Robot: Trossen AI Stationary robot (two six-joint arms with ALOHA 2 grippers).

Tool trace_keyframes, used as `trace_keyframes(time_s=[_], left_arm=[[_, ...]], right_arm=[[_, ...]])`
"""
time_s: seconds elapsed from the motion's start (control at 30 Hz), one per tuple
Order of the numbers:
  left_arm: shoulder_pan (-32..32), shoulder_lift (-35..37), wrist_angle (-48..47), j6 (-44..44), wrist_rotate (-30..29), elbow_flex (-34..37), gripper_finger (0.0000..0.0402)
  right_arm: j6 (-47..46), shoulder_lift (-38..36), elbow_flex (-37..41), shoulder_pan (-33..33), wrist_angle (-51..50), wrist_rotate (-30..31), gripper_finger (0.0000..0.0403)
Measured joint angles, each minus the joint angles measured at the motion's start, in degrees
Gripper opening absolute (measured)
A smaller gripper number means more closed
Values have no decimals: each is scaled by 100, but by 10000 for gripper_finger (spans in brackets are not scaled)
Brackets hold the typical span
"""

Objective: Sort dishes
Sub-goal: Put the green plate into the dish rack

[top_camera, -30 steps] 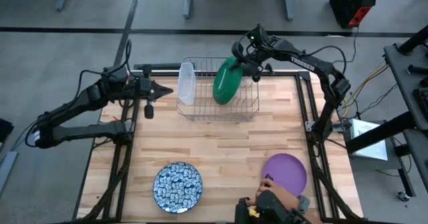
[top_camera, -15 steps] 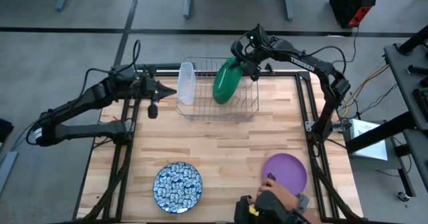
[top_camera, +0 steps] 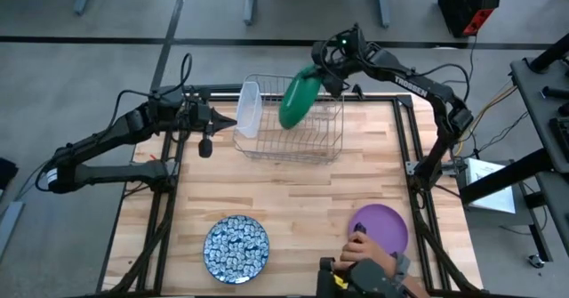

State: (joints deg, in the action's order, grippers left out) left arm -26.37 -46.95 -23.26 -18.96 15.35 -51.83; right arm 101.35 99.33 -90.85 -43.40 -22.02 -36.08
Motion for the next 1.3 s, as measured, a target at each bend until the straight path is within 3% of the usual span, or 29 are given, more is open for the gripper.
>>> trace_keyframes(time_s=[0.33,0.47,0.7,0.83,0.93,1.07,1.3], left_arm=[[0,7,104,0,4,0,0],[1,10,263,0,9,0,0],[1,18,569,0,15,0,0],[2,30,702,0,15,0,0],[2,46,730,2,13,0,0],[1,90,773,5,10,0,0],[0,172,1085,167,0,0,0]], right_arm=[[-337,8,-36,121,473,-260,29],[-1285,8,-192,198,509,-378,28],[-3842,14,-718,183,516,-439,28],[-5459,15,-1000,192,512,129,28],[-6649,13,-1188,188,228,1165,28],[-7278,8,-1163,152,-452,2432,28],[-7742,78,-821,113,-945,2631,28]])
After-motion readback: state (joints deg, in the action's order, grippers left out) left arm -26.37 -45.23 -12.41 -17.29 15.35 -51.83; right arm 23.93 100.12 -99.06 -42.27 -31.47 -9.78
